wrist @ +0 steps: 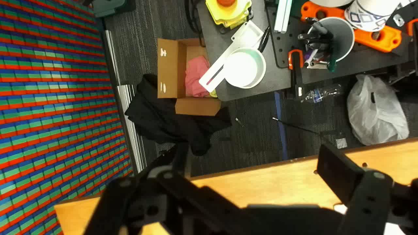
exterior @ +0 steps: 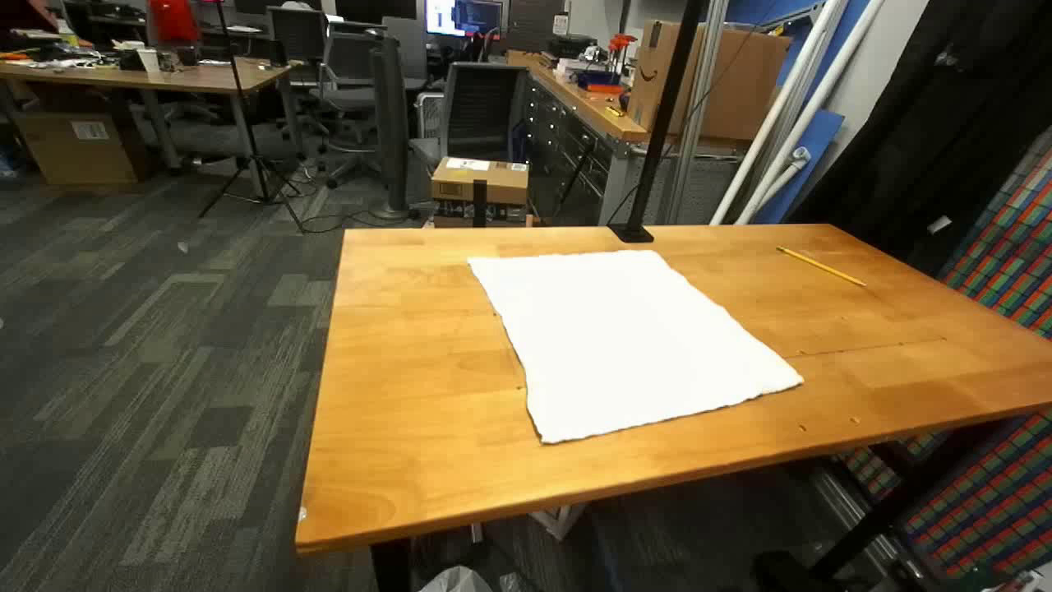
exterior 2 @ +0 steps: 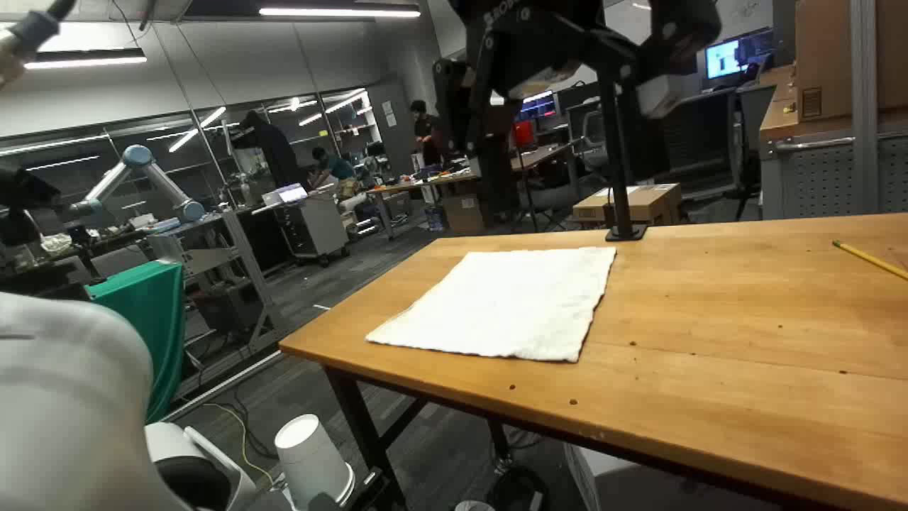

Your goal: Fold the cloth

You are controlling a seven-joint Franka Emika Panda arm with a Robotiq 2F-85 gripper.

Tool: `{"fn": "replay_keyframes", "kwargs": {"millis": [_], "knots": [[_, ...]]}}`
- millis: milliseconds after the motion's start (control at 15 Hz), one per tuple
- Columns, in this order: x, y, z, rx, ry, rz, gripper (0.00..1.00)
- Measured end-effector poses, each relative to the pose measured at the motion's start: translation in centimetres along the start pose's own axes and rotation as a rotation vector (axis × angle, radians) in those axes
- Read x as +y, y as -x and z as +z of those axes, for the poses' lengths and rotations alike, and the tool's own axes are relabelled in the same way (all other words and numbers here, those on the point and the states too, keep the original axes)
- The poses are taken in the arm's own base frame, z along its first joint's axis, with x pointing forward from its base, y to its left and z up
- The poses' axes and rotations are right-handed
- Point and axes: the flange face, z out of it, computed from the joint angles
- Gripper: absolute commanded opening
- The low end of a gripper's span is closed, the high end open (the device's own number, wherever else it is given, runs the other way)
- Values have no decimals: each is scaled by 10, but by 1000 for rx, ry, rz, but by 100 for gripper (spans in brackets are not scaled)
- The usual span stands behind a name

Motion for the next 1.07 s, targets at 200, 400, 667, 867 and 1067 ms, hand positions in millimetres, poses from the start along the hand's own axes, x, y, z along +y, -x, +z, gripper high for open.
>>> {"fn": "replay_keyframes", "kwargs": {"millis": [200, 400, 667, 867, 1067], "knots": [[2, 1, -7, 16, 2, 5, 100], [3, 1, -8, 17, 3, 6, 100], [3, 1, -8, 17, 3, 6, 100], [3, 1, -8, 17, 3, 6, 100], [3, 1, -8, 17, 2, 6, 100]]}}
